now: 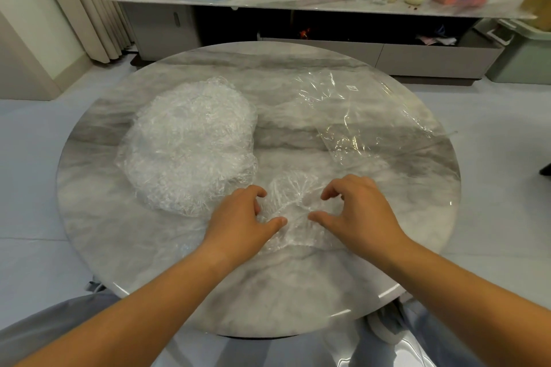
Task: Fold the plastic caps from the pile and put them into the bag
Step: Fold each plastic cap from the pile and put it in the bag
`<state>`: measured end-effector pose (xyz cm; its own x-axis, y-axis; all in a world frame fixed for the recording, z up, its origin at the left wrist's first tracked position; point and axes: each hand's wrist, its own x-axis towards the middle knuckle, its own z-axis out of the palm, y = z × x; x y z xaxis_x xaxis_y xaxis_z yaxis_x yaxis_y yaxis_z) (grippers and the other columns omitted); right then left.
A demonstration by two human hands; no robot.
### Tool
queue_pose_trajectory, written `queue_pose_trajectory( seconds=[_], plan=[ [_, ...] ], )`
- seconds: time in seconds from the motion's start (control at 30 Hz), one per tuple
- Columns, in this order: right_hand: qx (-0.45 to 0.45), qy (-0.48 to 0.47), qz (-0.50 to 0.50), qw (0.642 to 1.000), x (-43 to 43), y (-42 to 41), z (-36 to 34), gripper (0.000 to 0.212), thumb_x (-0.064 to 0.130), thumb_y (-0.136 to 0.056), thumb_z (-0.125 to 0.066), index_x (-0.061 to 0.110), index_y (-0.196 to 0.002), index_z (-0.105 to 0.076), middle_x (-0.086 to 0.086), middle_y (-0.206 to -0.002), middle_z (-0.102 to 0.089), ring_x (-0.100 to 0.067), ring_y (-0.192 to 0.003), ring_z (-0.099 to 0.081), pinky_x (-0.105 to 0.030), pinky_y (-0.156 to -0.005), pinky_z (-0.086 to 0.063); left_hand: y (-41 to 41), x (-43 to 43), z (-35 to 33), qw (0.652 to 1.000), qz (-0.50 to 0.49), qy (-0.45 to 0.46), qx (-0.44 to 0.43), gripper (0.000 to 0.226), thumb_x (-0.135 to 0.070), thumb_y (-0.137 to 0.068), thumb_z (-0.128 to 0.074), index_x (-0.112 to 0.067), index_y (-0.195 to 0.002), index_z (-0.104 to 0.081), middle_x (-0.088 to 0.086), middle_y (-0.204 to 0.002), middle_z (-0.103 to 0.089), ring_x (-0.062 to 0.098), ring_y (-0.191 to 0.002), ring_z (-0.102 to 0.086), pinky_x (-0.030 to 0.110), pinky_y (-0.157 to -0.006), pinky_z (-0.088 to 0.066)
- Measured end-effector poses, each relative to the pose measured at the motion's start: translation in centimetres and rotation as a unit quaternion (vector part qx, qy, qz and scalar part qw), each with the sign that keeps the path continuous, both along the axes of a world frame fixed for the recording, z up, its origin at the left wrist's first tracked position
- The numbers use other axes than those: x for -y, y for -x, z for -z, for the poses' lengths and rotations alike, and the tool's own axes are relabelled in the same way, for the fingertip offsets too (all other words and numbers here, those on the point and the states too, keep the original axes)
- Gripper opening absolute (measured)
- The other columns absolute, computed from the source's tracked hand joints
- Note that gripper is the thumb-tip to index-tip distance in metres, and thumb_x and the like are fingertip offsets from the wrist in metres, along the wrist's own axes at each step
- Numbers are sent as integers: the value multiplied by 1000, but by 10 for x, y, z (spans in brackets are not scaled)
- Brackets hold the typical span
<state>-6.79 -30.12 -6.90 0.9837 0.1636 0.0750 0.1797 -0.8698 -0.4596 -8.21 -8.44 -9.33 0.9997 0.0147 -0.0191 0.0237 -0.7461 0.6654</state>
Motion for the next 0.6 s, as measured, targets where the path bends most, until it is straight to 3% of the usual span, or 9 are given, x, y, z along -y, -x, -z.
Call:
queue_pose_trajectory(
  seconds=[0.1,0.2,0.27,0.37,0.47,0.53,0.6],
  plan=[
    [6,-47,-20,999,-4,-13,-7,25,44,-88,-73,29,-108,-69,13,-114,-63,-12,-120,-46,-28,-101,-37,0,2,1,1000,0,-10,2,65,-57,-77,-78,-29,-131,-53,-14,-94,-54,4,-87,-55,25,-75,-46],
    [-46,-91,-29,994,-14,-29,-10,34,43,-95,-65,27,-126,-66,12,-134,-60,-10,-134,-43,-20,-102,-29,-1,2,1,1000,0,-7,2,67,-58,-76,-78,-32,-132,-52,-15,-94,-53,4,-85,-55,24,-73,-45],
    [-79,-116,-25,990,-23,-37,-11,41,43,-96,-65,24,-133,-62,9,-139,-58,-9,-136,-45,-20,-104,-31,-2,1,1,1000,0,5,-8,67,-58,-75,-79,-34,-132,-52,-14,-93,-53,4,-82,-55,23,-70,-43],
    [-114,-155,-8,981,-32,-47,-9,46,39,-93,-70,20,-134,-61,4,-125,-66,-10,-116,-61,-23,-99,-45,-5,-2,1,999,-2,28,-27,68,-58,-74,-80,-36,-131,-51,-12,-93,-54,5,-77,-56,21,-65,-40],
    [-127,-190,-1,973,-33,-50,-10,34,30,-91,-76,19,-122,-68,5,-91,-66,-5,-81,-64,-17,-74,-50,-5,-6,2,999,0,39,-33,65,-57,-74,-80,-36,-129,-53,-10,-94,-56,6,-80,-58,21,-67,-43],
    [-124,-197,-14,972,-30,-48,-14,19,25,-89,-77,21,-108,-73,6,-83,-65,-4,-73,-62,-12,-66,-47,-4,-6,3,999,4,40,-27,63,-56,-75,-80,-35,-127,-54,-10,-95,-56,6,-82,-57,23,-71,-47],
    [-120,-214,-31,969,-27,-43,-19,8,20,-88,-78,24,-95,-75,5,-84,-71,-6,-75,-66,-13,-69,-50,-3,-6,3,999,10,39,-18,60,-56,-75,-80,-35,-126,-56,-10,-96,-55,5,-83,-56,26,-76,-51]
  ],
)
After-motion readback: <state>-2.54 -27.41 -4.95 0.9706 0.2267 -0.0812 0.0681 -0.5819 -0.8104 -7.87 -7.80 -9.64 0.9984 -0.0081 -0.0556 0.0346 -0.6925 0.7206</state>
